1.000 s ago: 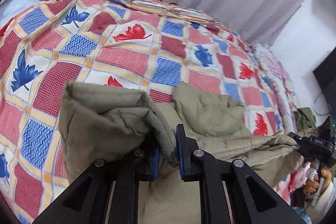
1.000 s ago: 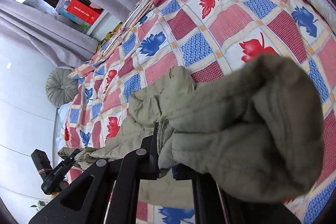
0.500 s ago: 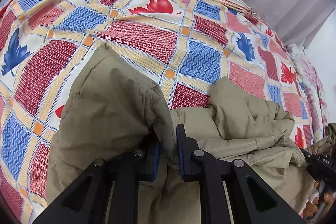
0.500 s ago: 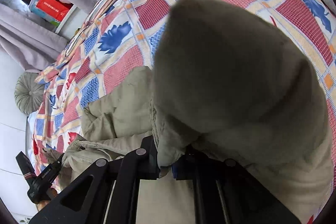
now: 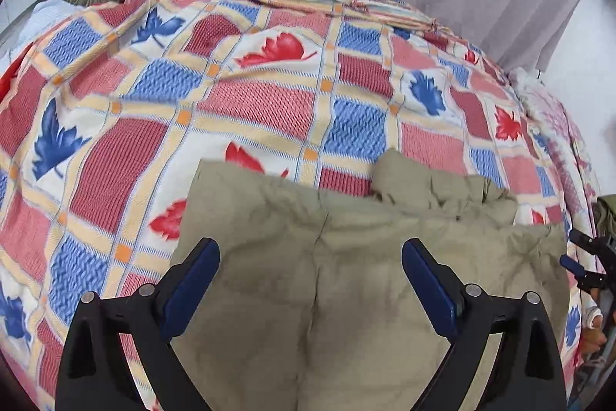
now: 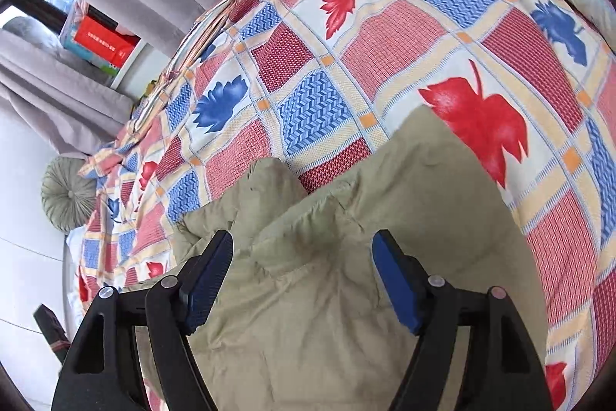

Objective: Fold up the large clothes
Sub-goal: 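Open both tools and withdraw from the folded jacket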

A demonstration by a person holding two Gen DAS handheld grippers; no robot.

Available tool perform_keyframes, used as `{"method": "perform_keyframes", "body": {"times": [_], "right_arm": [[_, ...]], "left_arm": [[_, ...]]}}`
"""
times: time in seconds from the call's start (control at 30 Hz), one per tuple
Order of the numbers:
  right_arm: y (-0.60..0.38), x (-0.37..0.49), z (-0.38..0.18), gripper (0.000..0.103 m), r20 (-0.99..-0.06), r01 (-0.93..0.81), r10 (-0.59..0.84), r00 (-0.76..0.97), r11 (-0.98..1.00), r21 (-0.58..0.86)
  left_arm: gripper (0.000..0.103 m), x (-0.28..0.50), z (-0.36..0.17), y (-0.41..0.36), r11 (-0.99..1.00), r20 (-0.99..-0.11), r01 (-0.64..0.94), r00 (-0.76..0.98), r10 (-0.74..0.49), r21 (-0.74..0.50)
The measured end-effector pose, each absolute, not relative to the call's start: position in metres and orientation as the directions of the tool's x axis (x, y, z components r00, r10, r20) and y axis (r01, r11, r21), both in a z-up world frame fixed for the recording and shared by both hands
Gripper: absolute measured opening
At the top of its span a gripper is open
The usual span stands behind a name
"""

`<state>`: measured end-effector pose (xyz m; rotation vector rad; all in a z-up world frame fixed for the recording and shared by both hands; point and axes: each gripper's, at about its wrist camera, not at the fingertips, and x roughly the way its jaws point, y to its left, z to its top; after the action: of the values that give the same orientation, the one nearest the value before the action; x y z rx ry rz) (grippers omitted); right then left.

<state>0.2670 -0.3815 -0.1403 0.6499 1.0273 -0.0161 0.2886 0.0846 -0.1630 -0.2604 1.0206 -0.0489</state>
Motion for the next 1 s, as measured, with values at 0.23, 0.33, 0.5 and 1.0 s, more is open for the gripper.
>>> {"method": "perform_keyframes", "body": {"times": [0.23, 0.33, 0.5, 1.0], "right_arm": [[-0.384, 0.205, -0.134, 0.078, -0.804, 0.31, 0.3, 0.513, 0.809, 0.499], [-0.378, 0.181, -0.137, 0.078, -0.801, 0.314, 0.317, 0.508, 0.798, 0.515], [-0.375, 0.139, -0.145, 0.078, -0.779, 0.353, 0.36, 0.513, 0.74, 0.573], [-0.372, 0.065, -0.192, 0.078, -0.804, 0.457, 0.408, 0.434, 0.669, 0.586]], "left_arm": [[0.096, 0.224, -0.176, 0.089, 0.958, -0.868, -0.085, 0.451, -0.207, -0.273], [0.096, 0.191, -0.18, 0.091, 0.944, -0.871, -0.105, 0.428, -0.241, -0.312], [0.096, 0.154, -0.188, 0.092, 0.933, -0.886, -0.135, 0.383, -0.261, -0.333], [0.096, 0.111, -0.238, 0.115, 0.775, -0.825, -0.309, 0.338, -0.453, -0.552]]}}
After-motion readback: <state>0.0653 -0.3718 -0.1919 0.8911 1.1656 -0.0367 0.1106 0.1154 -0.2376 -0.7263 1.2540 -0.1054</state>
